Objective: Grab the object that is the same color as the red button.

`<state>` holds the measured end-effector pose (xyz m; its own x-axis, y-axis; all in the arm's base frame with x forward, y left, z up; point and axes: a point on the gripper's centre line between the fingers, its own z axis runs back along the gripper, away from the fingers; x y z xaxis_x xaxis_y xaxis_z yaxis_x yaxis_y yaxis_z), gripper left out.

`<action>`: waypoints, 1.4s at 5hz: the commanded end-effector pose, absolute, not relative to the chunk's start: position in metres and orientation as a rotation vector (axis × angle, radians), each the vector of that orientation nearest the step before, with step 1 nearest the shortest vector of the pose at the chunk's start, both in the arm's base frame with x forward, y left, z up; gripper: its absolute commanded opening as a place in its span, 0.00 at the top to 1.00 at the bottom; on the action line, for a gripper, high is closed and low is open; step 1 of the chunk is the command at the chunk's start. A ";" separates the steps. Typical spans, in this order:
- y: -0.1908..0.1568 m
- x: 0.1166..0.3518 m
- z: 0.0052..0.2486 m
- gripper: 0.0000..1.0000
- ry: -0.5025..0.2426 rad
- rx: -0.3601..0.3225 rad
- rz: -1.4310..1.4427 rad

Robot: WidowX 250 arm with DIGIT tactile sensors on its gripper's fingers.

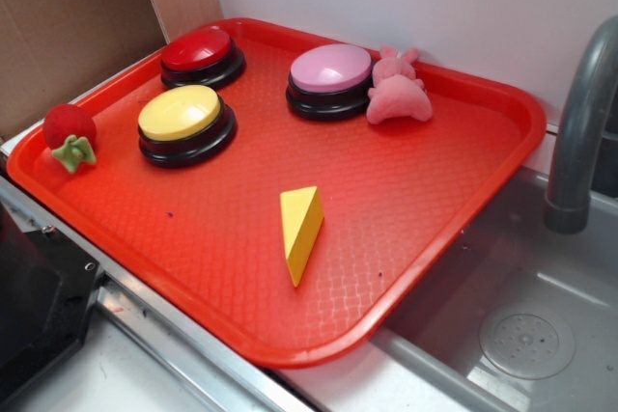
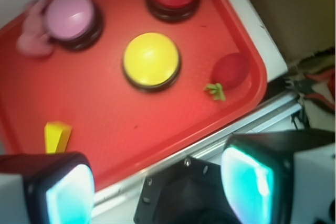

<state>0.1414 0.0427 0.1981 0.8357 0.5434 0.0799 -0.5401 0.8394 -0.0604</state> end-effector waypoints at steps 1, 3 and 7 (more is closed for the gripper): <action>0.106 0.143 0.160 0.00 -0.173 0.034 0.968; 0.144 0.134 0.104 0.00 -0.172 0.090 1.224; 0.151 0.151 0.021 0.00 -0.115 0.121 1.324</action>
<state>0.1600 0.1504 0.0155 0.2313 0.9634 0.1351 -0.9729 0.2292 0.0316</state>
